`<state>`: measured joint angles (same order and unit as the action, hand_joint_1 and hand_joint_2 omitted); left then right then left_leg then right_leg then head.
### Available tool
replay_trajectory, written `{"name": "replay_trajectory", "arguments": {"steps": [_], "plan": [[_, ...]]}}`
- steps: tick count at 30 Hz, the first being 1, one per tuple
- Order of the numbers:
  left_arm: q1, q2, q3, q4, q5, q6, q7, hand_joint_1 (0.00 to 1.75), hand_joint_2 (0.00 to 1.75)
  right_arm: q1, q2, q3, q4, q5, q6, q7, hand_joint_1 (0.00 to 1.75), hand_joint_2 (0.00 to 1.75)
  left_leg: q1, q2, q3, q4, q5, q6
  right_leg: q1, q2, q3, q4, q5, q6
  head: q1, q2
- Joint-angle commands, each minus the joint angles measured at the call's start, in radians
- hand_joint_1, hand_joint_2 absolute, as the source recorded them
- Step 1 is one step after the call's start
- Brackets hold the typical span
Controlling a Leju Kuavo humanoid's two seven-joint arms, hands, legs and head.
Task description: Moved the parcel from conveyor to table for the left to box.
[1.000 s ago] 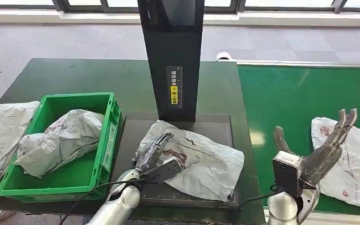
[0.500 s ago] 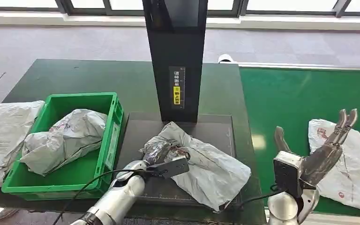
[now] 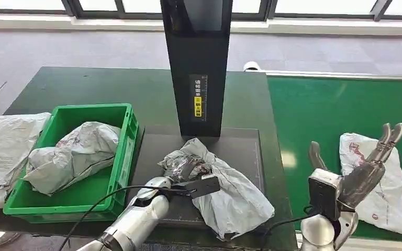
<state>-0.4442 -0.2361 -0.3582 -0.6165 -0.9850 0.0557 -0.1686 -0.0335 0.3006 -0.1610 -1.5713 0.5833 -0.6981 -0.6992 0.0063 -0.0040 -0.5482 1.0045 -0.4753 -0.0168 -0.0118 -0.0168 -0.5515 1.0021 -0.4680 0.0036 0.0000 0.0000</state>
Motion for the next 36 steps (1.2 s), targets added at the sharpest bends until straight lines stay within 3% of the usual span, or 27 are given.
{"name": "replay_trajectory", "arguments": {"steps": [1,4,6,8,10,20,36], "plan": [[0.039,0.045,-0.024,0.000,-0.126,0.299,0.105,1.75,1.75,-0.034,0.048,-0.103,-0.002,-0.003,0.000,0.001,0.00,1.75,0.000,0.003,-0.004,0.000,0.003,0.000,0.000,0.003,-0.006,0.000,0.003,0.000,0.000,0.000],[0.110,0.048,0.066,-0.241,-0.216,0.547,0.134,1.75,1.75,-0.009,0.048,-0.097,-0.032,-0.005,0.000,0.002,0.00,1.75,0.000,0.004,-0.006,0.000,0.003,0.000,0.001,0.005,-0.008,0.001,0.004,-0.001,0.000,0.000],[0.186,0.061,0.114,-0.453,-0.222,0.625,0.130,1.75,1.75,-0.004,0.048,-0.089,-0.034,-0.005,0.000,0.002,0.00,1.75,0.000,0.008,-0.007,-0.001,0.004,-0.002,0.001,0.008,-0.011,0.000,0.006,-0.002,0.000,0.000],[0.234,0.063,0.140,-0.556,-0.217,0.612,0.122,1.75,1.75,-0.010,0.048,-0.084,-0.027,-0.005,0.000,0.001,0.00,1.75,0.000,0.012,-0.007,0.000,0.002,-0.003,0.002,0.013,-0.013,0.001,0.006,-0.003,0.000,0.000],[0.234,0.063,0.140,-0.556,-0.217,0.612,0.122,1.75,1.75,-0.010,0.048,-0.084,-0.027,-0.005,0.000,0.001,0.00,1.75,-0.002,0.008,0.000,-0.001,0.006,-0.005,0.001,0.009,-0.016,0.002,0.007,-0.004,0.000,0.000],[0.263,0.060,0.190,-0.573,-0.239,0.607,0.125,1.75,1.75,-0.022,0.048,-0.073,-0.005,-0.005,0.000,0.001,0.00,1.75,-0.001,0.008,-0.009,-0.001,0.008,-0.005,0.002,0.010,-0.023,0.001,0.009,-0.004,0.000,0.000],[0.263,0.060,0.190,-0.573,-0.239,0.607,0.125,1.75,1.75,-0.022,0.048,-0.073,-0.005,-0.005,0.000,0.001,0.00,1.75,0.000,0.007,-0.009,-0.001,0.008,-0.005,0.002,0.009,-0.023,0.001,0.009,-0.004,0.000,0.000]]}}
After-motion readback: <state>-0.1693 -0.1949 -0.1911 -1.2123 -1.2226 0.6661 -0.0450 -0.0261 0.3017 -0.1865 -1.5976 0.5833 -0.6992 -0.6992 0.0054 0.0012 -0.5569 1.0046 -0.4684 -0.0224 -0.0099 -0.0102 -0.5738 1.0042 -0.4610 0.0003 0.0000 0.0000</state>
